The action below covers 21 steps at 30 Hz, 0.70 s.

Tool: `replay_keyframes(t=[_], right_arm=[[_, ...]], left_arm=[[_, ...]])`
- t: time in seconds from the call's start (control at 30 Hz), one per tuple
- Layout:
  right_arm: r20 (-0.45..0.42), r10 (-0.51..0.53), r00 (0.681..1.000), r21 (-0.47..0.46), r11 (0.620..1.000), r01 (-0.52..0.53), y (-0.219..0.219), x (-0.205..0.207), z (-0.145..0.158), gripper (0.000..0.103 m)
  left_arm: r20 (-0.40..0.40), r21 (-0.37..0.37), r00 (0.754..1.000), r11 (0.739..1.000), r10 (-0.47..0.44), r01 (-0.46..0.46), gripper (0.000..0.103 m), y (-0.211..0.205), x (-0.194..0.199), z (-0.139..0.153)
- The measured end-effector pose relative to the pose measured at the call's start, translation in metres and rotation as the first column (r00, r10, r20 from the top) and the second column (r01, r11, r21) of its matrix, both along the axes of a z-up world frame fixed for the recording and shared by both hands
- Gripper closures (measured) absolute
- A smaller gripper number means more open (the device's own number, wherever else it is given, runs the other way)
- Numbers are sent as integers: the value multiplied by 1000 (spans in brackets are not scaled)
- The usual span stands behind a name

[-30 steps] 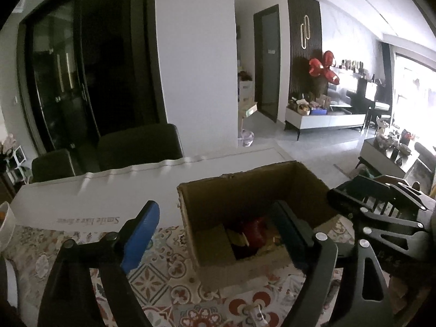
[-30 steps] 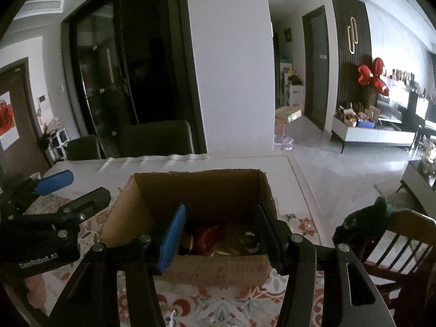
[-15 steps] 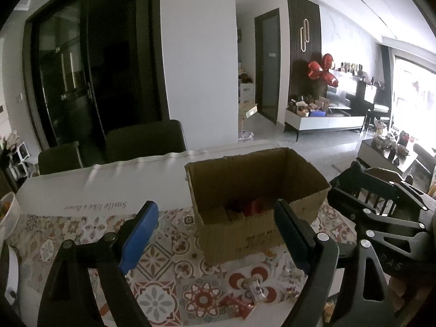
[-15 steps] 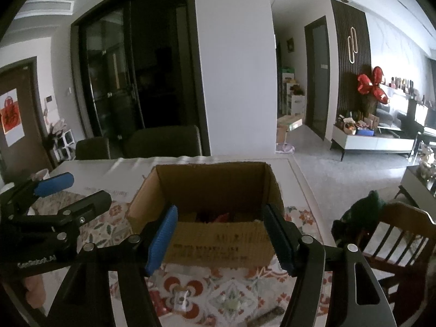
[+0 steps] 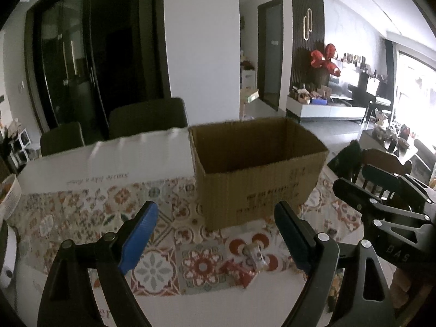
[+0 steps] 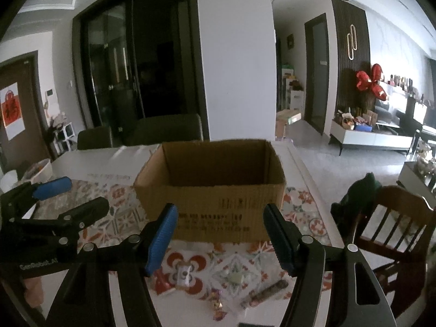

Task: Organize snacks
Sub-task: 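Withdraw both grippers from the box back toward the remaining snacks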

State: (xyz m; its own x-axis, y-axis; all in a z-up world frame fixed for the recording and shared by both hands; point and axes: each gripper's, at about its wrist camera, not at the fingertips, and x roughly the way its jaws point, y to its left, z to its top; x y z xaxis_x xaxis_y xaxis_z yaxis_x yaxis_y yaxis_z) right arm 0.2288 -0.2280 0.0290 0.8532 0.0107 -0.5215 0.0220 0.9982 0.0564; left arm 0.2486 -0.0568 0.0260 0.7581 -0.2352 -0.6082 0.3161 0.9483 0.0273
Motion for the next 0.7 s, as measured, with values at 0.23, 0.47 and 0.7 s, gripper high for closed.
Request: replay_keyframes(t=[0.23, 0.47, 0.7], right_arm=[[-43, 8, 999, -15, 1000, -9, 6, -7, -18, 37], [-96, 3, 995, -24, 1000, -5, 10, -13, -42, 37], [-159, -6, 987, -22, 1000, 3, 11, -16, -67, 37]], left_arm=[[-68, -3, 998, 1000, 11, -11, 16, 7, -6, -27], [-141, 17, 990, 1000, 22, -20, 16, 10, -8, -58], [-202, 34, 979, 999, 25, -19, 16, 11, -10, -86]])
